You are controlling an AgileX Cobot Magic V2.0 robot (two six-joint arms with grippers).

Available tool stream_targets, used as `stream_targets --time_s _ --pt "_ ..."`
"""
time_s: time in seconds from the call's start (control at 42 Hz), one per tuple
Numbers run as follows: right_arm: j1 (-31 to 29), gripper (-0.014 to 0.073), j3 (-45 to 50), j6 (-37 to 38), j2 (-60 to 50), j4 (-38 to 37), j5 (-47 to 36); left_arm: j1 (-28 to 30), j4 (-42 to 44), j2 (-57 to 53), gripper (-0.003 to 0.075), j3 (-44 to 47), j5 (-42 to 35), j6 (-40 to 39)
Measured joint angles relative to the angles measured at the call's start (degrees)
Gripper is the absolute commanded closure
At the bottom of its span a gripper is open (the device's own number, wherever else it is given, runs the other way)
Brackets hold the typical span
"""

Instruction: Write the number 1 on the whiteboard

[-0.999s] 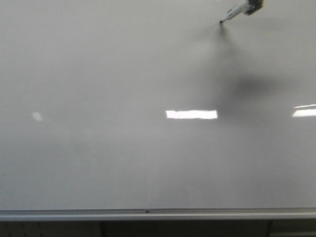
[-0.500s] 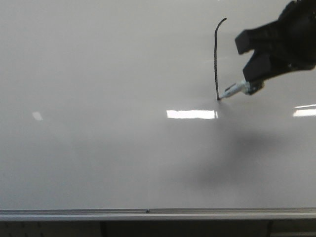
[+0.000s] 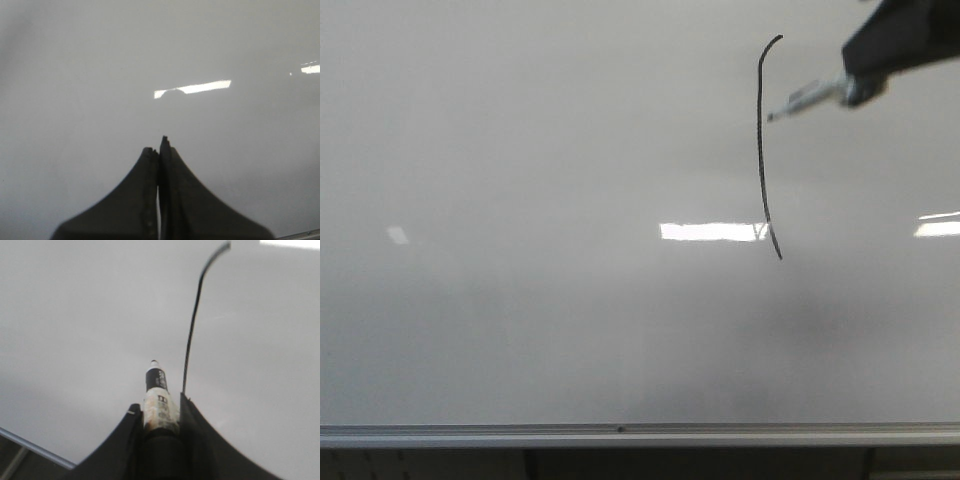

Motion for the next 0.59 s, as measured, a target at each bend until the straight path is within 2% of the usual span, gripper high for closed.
stream_targets --time_s 0.262,0.595 --pt "0.0 0.0652 -7.73 0.0 -4.19 0.0 7.78 0.0 0.0 0.0 0.0741 0.0 -0.1 0.0" --pt "0.0 0.0652 -8.09 0.0 -4.19 0.0 12.18 0.0 -0.58 0.0 0.0741 0.0 1.1 0.0"
